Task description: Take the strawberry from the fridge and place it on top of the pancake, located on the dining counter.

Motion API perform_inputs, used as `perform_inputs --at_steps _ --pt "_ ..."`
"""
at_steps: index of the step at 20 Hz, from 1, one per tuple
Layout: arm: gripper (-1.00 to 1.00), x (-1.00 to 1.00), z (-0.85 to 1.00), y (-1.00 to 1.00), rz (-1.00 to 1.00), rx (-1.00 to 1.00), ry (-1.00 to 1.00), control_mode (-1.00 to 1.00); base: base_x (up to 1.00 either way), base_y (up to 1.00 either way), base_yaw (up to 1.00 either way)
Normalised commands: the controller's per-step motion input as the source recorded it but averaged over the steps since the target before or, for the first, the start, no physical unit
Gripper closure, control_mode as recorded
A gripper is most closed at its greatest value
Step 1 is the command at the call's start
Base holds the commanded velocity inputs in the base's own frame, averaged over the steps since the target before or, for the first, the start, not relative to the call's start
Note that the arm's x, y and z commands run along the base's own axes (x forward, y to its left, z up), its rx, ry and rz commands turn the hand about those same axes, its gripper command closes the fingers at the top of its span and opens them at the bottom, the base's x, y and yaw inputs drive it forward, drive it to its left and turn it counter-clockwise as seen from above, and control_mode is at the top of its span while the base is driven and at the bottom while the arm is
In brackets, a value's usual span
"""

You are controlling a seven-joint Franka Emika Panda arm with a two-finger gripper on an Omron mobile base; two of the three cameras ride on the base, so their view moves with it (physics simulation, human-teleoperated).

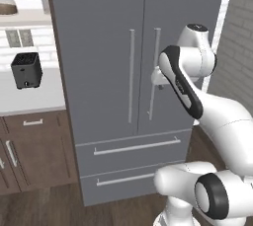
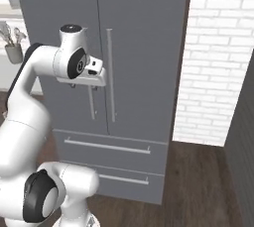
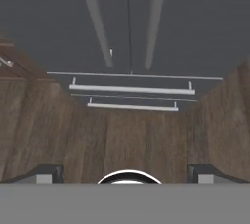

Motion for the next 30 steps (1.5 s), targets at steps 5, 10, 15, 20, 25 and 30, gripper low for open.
perform_inputs --at_steps 5,10,15,20,25,30 --pt "-1.00 0.00 0.00 0.00 0.00 0.00 0.00 1.00 -0.53 0.01 -0.06" --pt "-1.00 0.00 0.00 0.00 0.00 0.00 0.00 1.00 -0.06 0.02 0.00" --pt "-1.00 0.42 -0.02 -0.04 0.00 0.00 -0.03 -1.00 0.00 0.00 0.00" --pt "-1.00 0.95 -0.06 -0.04 0.00 0.00 -0.13 -1.00 0.00 0.00 0.00" --pt "-1.00 0.93 -0.02 -0.13 0.00 -0.03 -0.33 -1.00 0.00 0.00 0.00" --pt "-1.00 0.91 0.00 -0.16 -0.01 0.00 -0.20 -1.00 0.00 0.00 0.00"
